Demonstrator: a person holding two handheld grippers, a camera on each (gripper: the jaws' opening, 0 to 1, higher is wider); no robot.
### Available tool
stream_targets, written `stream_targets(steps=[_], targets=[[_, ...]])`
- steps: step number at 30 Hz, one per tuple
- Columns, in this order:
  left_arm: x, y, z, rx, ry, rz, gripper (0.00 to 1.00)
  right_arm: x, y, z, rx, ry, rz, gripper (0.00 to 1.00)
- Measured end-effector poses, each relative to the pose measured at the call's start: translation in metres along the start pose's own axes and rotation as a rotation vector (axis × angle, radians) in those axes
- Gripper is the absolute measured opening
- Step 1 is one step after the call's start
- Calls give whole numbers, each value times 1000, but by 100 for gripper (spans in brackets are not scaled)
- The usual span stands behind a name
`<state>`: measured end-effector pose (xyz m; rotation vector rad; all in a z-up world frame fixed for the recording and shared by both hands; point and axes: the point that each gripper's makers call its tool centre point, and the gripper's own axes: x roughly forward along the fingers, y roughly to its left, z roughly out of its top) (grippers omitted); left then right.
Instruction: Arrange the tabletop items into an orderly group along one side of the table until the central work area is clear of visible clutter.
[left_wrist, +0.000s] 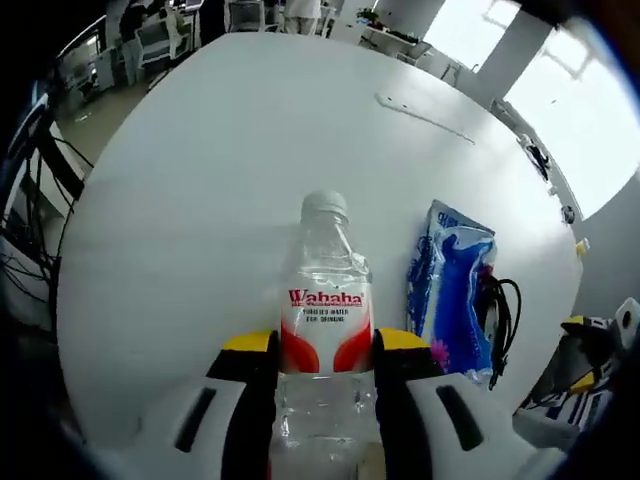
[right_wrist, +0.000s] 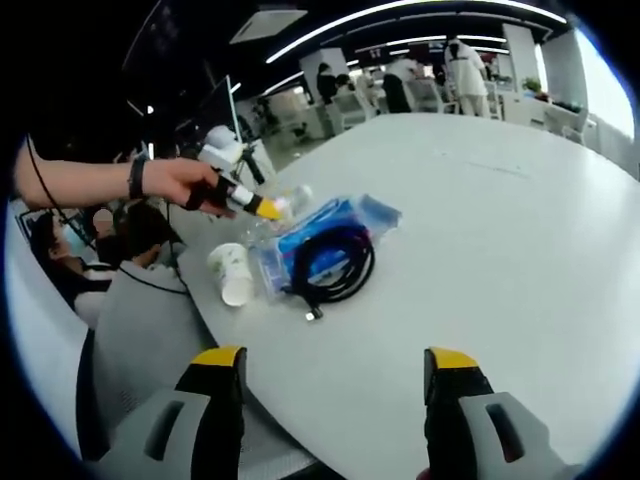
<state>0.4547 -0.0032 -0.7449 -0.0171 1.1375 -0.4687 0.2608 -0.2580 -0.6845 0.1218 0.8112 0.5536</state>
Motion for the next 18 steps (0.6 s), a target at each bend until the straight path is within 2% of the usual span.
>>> stream_targets(steps=[18], targets=[[-22, 15, -37, 142, 67, -11, 36, 7, 6, -4, 4, -5, 5, 73]])
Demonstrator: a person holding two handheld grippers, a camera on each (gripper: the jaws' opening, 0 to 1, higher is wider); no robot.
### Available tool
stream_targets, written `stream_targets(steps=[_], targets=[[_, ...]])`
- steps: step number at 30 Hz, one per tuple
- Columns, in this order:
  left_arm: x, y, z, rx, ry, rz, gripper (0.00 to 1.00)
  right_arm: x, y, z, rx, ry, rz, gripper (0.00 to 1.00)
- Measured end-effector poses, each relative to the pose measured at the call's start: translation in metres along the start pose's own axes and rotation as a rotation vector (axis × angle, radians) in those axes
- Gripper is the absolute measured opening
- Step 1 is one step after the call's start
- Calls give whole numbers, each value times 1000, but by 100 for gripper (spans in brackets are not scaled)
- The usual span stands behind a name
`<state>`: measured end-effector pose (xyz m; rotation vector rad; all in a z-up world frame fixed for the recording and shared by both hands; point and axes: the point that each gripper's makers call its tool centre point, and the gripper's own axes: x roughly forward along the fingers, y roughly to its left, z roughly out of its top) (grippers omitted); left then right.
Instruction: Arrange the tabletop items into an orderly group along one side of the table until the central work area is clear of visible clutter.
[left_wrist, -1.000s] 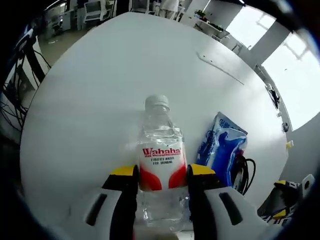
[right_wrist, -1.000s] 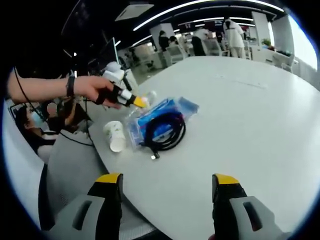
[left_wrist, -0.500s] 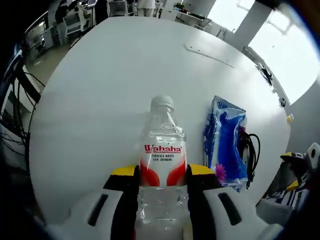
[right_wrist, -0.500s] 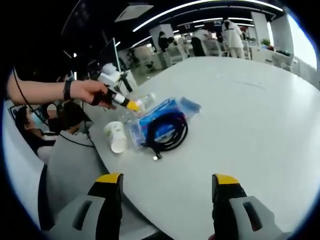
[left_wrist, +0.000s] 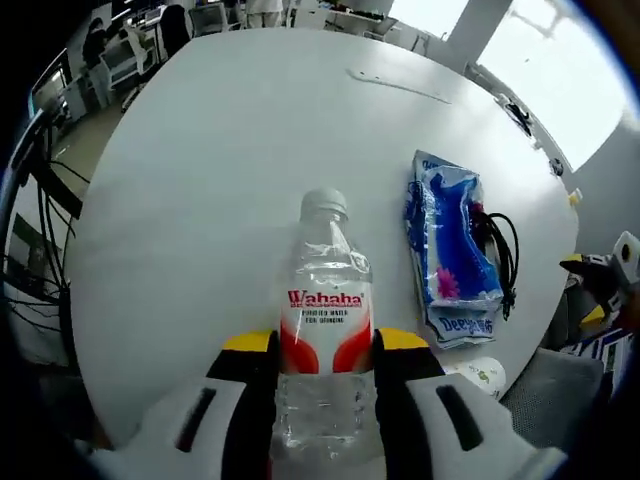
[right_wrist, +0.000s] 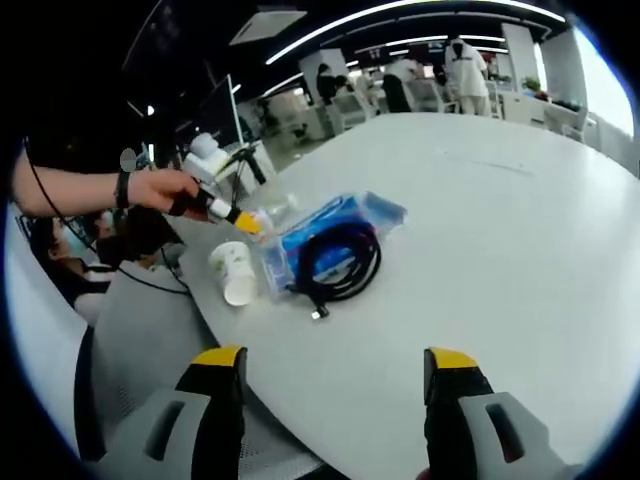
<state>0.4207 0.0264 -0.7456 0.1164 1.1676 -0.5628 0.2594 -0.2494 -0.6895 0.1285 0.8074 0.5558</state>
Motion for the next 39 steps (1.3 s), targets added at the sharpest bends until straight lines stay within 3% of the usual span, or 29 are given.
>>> stream_targets(steps=[5, 16, 22, 28, 33, 39], targets=[[-5, 4, -7, 5, 14, 0, 37, 4, 3, 0, -6, -2, 7, 73], [-5, 5, -8, 14, 39, 11, 38, 4, 3, 0, 0, -8, 4, 73], [2, 5, 3, 29, 28, 29, 39, 4, 5, -3, 11, -4, 4, 73], [13, 1, 9, 45, 52, 34, 46, 3, 5, -5, 11, 8, 3, 73], [23, 7, 9, 53, 72, 64, 42, 0, 2, -3, 15, 4, -7, 73], [17, 4, 14, 22, 21, 64, 40, -1, 1, -3, 17, 6, -13, 73]])
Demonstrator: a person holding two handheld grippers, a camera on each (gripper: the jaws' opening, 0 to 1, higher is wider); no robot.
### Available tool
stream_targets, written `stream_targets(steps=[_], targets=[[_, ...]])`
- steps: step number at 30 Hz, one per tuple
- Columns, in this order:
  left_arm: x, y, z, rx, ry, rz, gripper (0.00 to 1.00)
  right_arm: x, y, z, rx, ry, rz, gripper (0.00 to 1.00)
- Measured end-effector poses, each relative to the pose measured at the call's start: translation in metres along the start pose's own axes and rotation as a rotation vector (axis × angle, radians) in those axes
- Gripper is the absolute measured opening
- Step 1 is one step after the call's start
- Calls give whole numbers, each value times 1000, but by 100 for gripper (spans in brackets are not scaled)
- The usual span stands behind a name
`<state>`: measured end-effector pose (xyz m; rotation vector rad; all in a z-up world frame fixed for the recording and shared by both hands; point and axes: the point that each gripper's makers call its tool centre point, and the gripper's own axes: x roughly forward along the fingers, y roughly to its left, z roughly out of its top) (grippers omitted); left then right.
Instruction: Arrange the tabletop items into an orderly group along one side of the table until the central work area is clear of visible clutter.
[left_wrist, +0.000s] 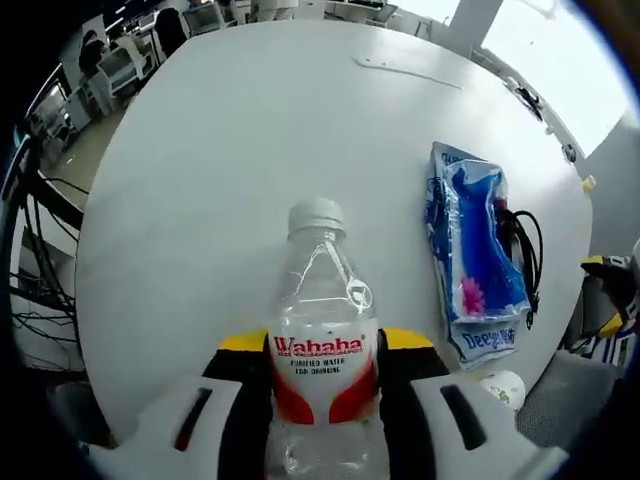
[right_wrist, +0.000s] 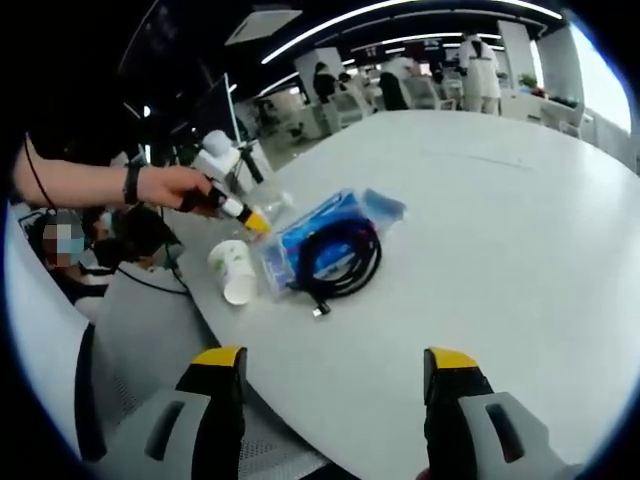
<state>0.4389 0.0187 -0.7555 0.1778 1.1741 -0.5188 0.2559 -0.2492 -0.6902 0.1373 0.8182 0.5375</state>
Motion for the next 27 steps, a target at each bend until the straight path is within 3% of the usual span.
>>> stream_targets(steps=[12, 16, 27], targets=[[-15, 3, 5, -35, -68, -7, 39, 5, 6, 2, -18, 7, 21, 73], [-21, 6, 8, -92, -96, -15, 39, 7, 7, 5, -37, 10, 35, 73], [-34, 7, 11, -86, -144, 2, 39, 10, 5, 13, -64, 10, 46, 74]])
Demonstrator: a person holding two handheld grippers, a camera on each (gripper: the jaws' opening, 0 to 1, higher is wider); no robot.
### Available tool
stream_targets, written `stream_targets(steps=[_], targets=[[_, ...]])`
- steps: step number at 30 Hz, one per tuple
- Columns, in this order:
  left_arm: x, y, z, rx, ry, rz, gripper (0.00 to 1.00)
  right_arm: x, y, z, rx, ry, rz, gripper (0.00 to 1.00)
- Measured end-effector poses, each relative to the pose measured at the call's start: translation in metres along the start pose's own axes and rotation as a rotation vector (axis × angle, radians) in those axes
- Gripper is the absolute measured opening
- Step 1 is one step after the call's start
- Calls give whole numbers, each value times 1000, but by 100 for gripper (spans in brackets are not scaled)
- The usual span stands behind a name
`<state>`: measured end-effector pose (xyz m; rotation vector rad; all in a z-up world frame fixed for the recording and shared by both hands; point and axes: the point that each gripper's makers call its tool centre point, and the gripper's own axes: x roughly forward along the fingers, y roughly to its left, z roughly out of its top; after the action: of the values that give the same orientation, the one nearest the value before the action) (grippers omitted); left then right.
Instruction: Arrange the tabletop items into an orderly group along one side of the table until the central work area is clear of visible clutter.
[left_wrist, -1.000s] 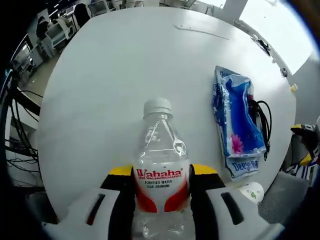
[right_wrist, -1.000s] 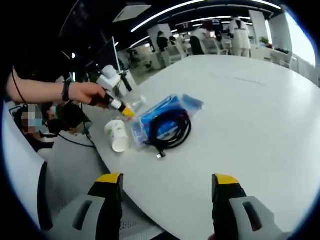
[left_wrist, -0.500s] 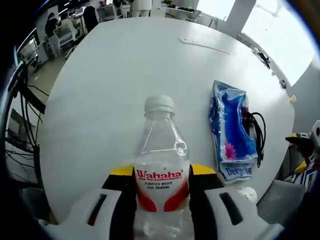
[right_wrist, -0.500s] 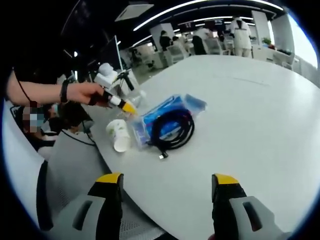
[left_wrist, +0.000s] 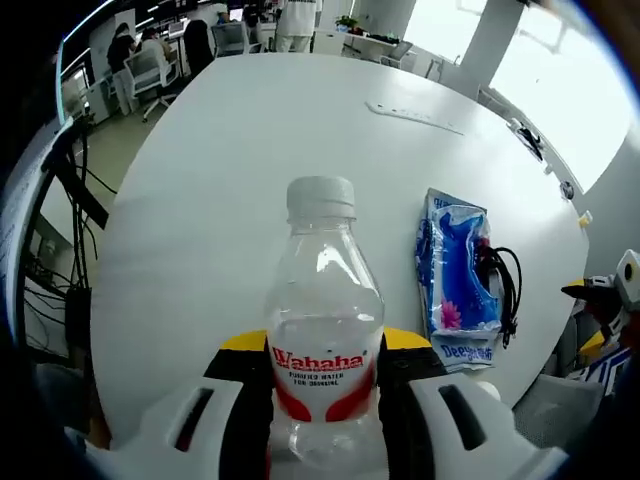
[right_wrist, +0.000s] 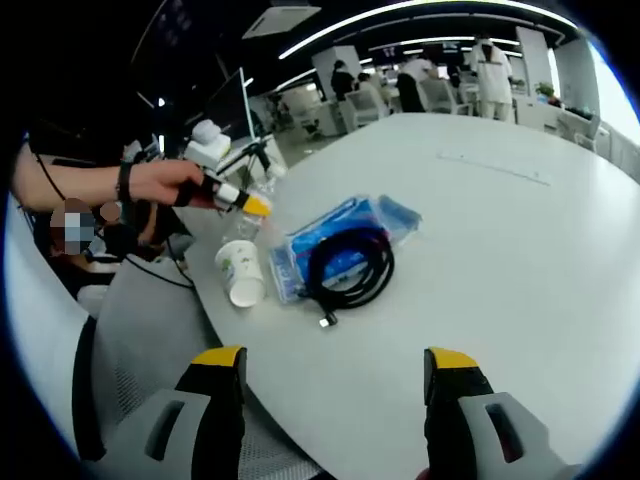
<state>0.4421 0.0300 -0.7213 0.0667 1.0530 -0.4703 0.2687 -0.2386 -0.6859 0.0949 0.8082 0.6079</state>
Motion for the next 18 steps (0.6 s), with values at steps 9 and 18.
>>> stream_targets(steps=[9, 18], targets=[[-11, 1, -3, 0, -25, 11, 39, 0, 4, -4, -4, 0, 8, 73], [-16, 2, -5, -13, -50, 20, 39, 0, 5, -11, 5, 8, 10, 73]])
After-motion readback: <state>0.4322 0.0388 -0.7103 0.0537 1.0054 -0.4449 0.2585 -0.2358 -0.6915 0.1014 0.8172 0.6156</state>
